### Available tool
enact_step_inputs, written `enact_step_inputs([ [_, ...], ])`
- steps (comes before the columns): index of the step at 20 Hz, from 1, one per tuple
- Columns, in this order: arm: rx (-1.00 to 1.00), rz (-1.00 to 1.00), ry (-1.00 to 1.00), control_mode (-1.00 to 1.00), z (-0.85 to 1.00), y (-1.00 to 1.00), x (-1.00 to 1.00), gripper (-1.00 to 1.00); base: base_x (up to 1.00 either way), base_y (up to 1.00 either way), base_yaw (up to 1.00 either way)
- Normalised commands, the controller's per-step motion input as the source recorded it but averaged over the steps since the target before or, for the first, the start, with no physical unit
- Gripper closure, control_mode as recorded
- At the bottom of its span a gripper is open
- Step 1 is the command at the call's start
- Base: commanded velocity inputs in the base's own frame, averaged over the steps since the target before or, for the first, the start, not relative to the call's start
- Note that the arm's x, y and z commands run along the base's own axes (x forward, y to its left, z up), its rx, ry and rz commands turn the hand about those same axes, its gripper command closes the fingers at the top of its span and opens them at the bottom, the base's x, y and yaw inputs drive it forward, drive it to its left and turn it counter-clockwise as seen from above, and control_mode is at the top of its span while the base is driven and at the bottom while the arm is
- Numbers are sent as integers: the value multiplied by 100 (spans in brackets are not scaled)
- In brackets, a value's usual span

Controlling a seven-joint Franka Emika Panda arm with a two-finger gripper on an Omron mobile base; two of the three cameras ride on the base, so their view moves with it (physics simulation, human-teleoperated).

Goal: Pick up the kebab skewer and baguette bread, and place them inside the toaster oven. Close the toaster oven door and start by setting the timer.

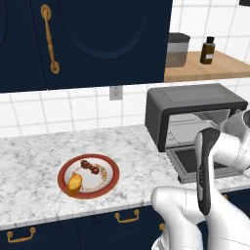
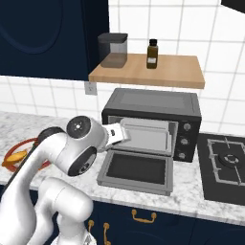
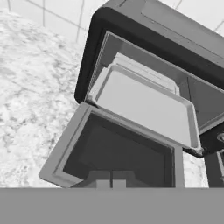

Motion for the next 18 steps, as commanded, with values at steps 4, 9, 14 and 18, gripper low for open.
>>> enact_step_inputs([
  [4,5,-17,31,-100,41,100,-55,100,0,0,0],
  [9,5,-12,4,-100,-1,100,-56,100,0,0,0],
  [14,11,-5,0,-100,-13,100,-29,100,0,0,0],
  [18,19,-3,7,-100,-25,100,29,100,0,0,0],
])
